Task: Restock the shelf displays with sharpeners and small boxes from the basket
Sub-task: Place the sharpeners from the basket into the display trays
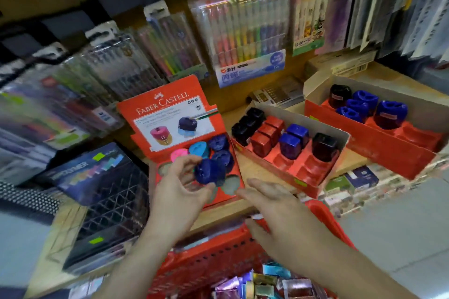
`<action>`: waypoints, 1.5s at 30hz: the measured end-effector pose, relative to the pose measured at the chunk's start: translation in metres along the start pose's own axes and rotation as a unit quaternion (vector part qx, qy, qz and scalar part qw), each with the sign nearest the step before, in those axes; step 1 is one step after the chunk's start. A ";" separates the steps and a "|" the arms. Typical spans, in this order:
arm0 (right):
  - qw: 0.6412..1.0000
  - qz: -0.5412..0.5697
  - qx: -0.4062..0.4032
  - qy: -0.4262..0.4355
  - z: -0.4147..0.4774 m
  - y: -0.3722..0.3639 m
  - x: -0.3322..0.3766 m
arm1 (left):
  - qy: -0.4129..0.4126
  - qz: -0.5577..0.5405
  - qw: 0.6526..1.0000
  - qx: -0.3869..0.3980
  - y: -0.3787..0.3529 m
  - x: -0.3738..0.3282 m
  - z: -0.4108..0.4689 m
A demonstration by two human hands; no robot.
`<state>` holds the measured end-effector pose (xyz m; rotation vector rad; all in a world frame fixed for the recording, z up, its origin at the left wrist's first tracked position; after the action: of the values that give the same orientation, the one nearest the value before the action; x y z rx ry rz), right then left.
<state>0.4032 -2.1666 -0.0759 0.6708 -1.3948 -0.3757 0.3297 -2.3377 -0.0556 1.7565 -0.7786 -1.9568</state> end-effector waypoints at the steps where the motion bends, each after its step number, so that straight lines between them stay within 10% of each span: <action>1: 1.000 -0.023 0.011 0.002 0.003 -0.009 -0.004 | -0.007 -0.003 1.000 0.008 -0.004 0.003 -0.001; 16: 0.998 -0.059 0.011 -0.011 0.013 -0.035 -0.023 | -0.113 0.271 0.956 -0.016 -0.023 0.029 0.009; 30: 0.996 -0.089 0.028 -0.002 0.012 -0.035 -0.021 | -0.131 0.293 0.947 -0.020 -0.025 0.029 0.009; 37: 0.978 -0.176 0.116 0.012 -0.006 -0.003 -0.004 | -0.051 0.193 0.978 -0.063 0.020 0.040 -0.046; 45: 0.882 -0.274 0.381 -0.046 -0.037 -0.024 0.038 | 0.136 0.305 0.926 0.177 0.033 0.135 -0.143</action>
<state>0.4489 -2.2006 -0.0633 1.7376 -1.4144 -0.2896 0.4508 -2.4675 -0.1460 1.6433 -1.4320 -1.1869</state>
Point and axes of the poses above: each hand's wrist, its own z-axis towards the middle knuckle, its own y-axis out of the back of the hand, x = y × z, the point moved 1 cm from there along z, towards the middle knuckle, and after that the axes turned 11 degrees about z, right-handed, at the moved point
